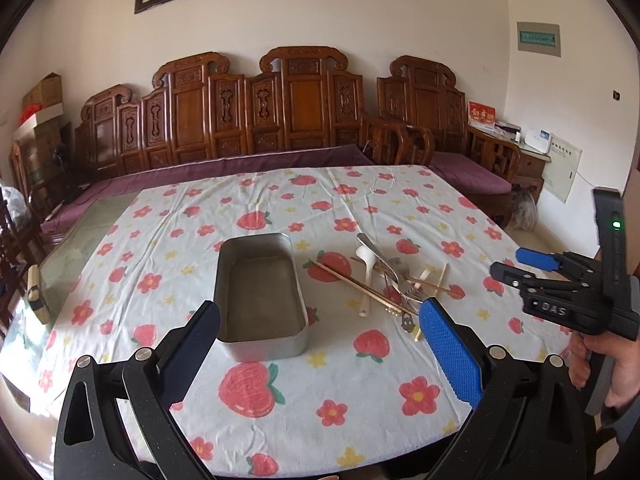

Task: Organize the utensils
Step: 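Move both tools forward toward the utensil pile beside the grey tray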

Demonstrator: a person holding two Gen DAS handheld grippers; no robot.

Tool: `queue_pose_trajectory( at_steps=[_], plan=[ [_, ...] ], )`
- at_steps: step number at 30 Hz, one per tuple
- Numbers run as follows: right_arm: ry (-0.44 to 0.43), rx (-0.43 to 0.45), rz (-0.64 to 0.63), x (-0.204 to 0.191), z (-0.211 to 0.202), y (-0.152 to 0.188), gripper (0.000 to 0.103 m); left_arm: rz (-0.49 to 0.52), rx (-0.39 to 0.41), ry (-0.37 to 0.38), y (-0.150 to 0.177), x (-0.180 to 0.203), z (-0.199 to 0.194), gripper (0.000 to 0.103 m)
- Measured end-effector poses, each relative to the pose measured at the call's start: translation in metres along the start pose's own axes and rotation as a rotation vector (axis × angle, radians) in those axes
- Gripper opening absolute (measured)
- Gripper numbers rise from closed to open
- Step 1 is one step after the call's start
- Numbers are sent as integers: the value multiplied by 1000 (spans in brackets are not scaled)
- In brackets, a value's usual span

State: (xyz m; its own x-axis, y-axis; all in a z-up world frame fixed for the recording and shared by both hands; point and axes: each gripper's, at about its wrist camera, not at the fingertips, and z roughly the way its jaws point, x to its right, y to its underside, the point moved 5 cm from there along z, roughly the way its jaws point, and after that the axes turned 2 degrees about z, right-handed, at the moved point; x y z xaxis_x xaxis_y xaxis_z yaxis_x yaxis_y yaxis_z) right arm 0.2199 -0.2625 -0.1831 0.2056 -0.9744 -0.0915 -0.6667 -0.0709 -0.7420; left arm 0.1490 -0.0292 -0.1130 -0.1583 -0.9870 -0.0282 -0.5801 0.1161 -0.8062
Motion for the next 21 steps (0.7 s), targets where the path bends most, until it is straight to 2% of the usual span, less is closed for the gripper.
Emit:
queue_pose_trajectory(
  at_steps=[8, 11, 17, 21],
  plan=[
    [-23, -170, 47, -1, 85, 28, 51, -1, -70, 18, 16, 4, 32, 97],
    [-4, -206, 59, -2, 107, 32, 51, 1, -93, 23, 20, 4, 44, 97],
    [38, -266, 104, 6, 136, 37, 50, 14, -125, 23, 21, 10, 58, 97],
    [78, -305, 92, 9, 148, 44, 43, 21, -141, 28, 20, 14, 67, 97]
  ],
)
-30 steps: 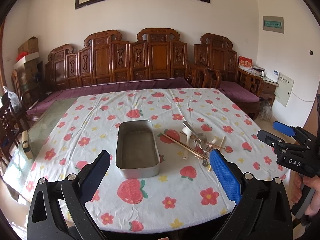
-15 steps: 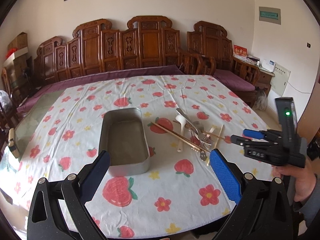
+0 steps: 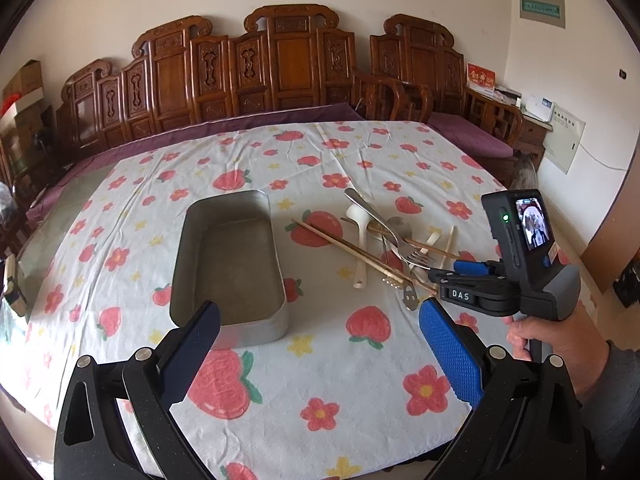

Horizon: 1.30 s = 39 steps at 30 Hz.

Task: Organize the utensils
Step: 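Move both tools forward toward the utensil pile beside the grey tray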

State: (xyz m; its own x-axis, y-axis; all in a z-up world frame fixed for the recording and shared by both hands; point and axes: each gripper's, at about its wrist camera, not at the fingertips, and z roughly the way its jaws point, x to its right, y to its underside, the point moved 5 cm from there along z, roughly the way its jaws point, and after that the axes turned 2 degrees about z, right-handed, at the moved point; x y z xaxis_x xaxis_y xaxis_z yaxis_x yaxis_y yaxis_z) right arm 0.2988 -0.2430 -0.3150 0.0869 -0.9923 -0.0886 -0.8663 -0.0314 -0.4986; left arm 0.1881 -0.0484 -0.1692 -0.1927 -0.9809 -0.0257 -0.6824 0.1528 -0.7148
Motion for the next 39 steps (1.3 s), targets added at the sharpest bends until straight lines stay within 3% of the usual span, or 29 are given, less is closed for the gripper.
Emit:
queue_pose_trajectory(
  at_steps=[4, 6, 10, 14, 24, 30, 33, 34, 36, 39],
  plan=[
    [28, -5, -19, 7, -1, 4, 36, 12, -13, 5, -3, 8, 7, 97],
    [40, -14, -19, 14, -2, 5, 25, 19, -21, 7, -5, 12, 12, 97],
    [37, -32, -41, 26, -10, 11, 17, 31, -34, 15, -7, 19, 21, 97],
    [37, -37, -72, 31, -19, 14, 0, 31, -56, 32, -10, 27, 36, 97],
    [-48, -6, -31, 52, -37, 11, 0, 10, -127, 39, -26, 42, 84, 95],
    [-87, 15, -8, 54, -43, 3, 1, -60, -196, 27, -39, 36, 123, 77],
    [-88, 15, 2, 56, -42, 1, 2, -108, -253, 41, -42, 33, 144, 62],
    [-94, 10, 14, 58, -41, 2, 5, -121, -267, 43, -43, 32, 148, 55],
    [-96, 2, 18, 57, -38, 3, 27, -139, -303, 40, -46, 32, 161, 49],
    [-109, -10, 25, 54, -33, 5, 34, -140, -348, 23, -48, 34, 177, 42]
  ],
)
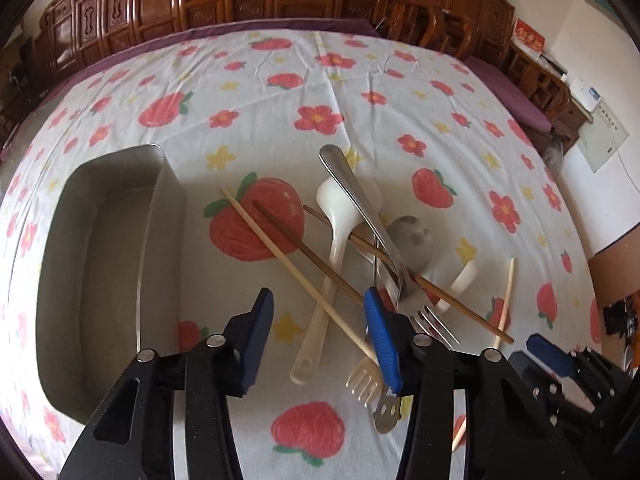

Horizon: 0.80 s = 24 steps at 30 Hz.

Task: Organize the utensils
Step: 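Move both tools forward toward the utensil pile beside the grey tray, then close the left tool on a light chopstick while the right tool grasps another chopstick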

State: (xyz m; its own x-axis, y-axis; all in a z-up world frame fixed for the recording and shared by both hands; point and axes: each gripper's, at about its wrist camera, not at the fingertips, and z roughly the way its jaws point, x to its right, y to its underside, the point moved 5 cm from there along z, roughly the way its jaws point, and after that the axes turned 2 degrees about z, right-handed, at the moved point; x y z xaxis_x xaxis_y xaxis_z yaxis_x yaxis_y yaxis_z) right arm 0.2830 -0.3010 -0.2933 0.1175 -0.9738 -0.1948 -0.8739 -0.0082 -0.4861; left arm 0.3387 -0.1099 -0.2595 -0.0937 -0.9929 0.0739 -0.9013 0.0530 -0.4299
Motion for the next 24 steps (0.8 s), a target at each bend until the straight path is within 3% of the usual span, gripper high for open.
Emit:
queue_pose_trajectory(
  at_steps=[4, 9, 16, 19, 20, 22, 24],
  plan=[
    [38, -41, -19, -3, 13, 9, 35, -21, -65, -55, -4, -5, 20, 32],
    [67, -38, -55, -10, 18, 14, 46, -19, -80, -76, -5, -9, 29, 32],
    [113, -34, -133, -18, 19, 17, 46, -17, -99, -89, -11, -13, 42, 32],
    [113, -57, -143, -11, 18, 16, 36, -10, -102, -88, -11, -16, 42, 23],
    [115, -68, -144, -8, 17, 15, 27, -8, -103, -90, -11, -16, 43, 17],
    [104, -94, -140, -3, 17, 14, 17, -17, -105, -74, -11, -21, 43, 15],
    [93, -111, -137, 2, 16, 14, 14, -30, -102, -59, -11, -24, 42, 14]
  ],
)
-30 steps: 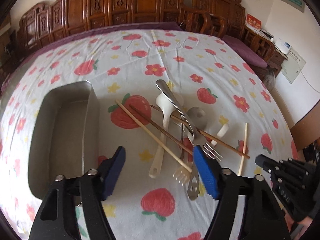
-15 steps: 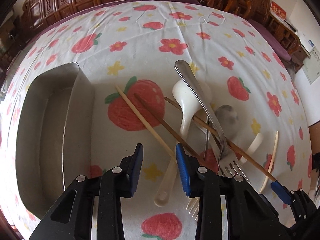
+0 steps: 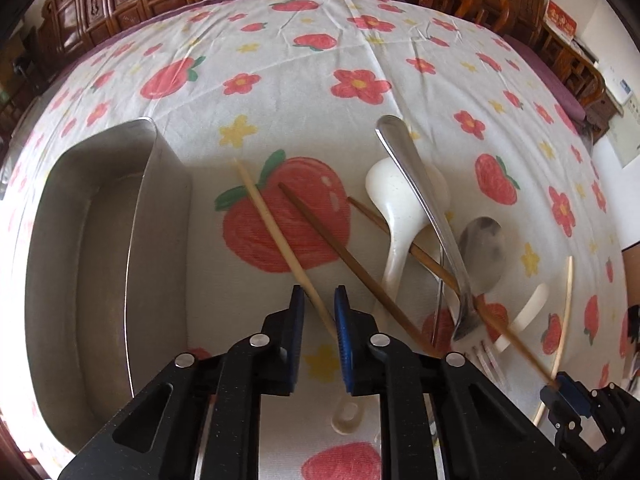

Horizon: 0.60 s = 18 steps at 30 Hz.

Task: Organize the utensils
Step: 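Close the left tool on a light chopstick while the right tool grasps another chopstick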

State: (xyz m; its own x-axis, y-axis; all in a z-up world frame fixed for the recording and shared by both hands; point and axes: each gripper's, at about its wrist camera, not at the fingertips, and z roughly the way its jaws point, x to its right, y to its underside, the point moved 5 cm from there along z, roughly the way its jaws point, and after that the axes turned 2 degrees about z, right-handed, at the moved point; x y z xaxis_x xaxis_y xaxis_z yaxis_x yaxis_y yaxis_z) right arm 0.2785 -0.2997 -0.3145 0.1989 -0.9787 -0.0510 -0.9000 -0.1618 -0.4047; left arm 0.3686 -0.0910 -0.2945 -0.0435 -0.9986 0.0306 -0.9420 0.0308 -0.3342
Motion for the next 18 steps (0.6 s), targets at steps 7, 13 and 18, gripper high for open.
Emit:
queue_pose_trajectory(
  at_steps=[7, 13, 18],
  plan=[
    [-20, -9, 58, 25, -1, 0, 6, -5, 20, 25, 4, -1, -6, 8],
    [-36, 17, 61, 29, -6, -3, 6, 28, 47, 24, 7, 2, -17, 4],
    [-57, 44, 53, 24, -13, -8, 6, 37, 78, 25, 9, -1, -28, 4]
  ],
)
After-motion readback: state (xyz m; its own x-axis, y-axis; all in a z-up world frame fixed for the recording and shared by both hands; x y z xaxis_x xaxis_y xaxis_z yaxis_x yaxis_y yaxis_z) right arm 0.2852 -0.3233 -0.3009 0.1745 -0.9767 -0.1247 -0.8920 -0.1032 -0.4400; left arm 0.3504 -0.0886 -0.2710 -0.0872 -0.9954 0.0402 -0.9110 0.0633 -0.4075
